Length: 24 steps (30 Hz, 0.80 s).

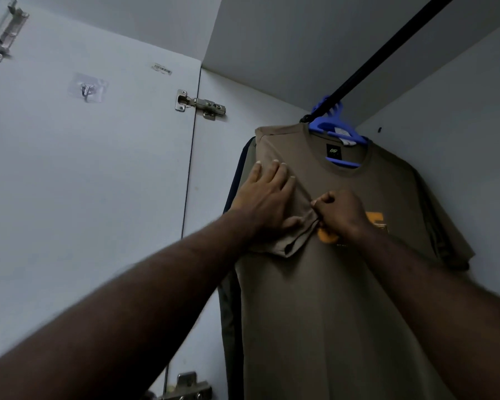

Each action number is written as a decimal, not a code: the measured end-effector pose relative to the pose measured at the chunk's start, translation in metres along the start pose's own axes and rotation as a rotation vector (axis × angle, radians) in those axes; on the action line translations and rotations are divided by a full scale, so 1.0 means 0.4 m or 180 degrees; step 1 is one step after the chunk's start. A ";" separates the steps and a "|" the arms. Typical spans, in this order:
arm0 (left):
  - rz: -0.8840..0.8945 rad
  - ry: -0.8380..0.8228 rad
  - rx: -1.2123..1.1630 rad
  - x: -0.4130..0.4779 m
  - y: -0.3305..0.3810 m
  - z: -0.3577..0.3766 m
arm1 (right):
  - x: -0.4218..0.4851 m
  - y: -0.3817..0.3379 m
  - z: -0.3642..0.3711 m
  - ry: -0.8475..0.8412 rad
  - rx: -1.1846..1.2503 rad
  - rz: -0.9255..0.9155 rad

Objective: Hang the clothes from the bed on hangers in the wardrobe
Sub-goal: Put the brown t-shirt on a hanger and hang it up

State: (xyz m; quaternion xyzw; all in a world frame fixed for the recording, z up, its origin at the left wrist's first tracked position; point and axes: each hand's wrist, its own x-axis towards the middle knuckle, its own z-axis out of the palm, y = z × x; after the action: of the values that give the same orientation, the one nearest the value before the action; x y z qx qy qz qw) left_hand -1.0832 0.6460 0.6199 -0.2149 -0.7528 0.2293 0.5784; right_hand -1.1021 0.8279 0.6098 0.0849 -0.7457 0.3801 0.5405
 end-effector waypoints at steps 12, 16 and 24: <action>0.0695 -0.0067 0.0395 0.030 0.039 0.156 | 0.059 0.087 -0.049 0.0432 -0.0990 -0.0610; 0.0800 0.0013 0.0023 0.109 0.086 0.156 | 0.083 0.139 -0.132 0.0898 -0.1150 -0.0622; 0.1141 0.0210 -0.0727 0.206 0.202 0.159 | 0.070 0.343 -0.381 0.1463 -0.1553 0.0585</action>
State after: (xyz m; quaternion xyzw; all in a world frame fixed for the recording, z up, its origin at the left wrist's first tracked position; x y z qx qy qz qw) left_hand -1.1600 0.7532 0.6213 -0.4168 -0.7043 0.2346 0.5246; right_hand -1.0741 1.0318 0.5881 -0.2021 -0.6780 0.2470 0.6622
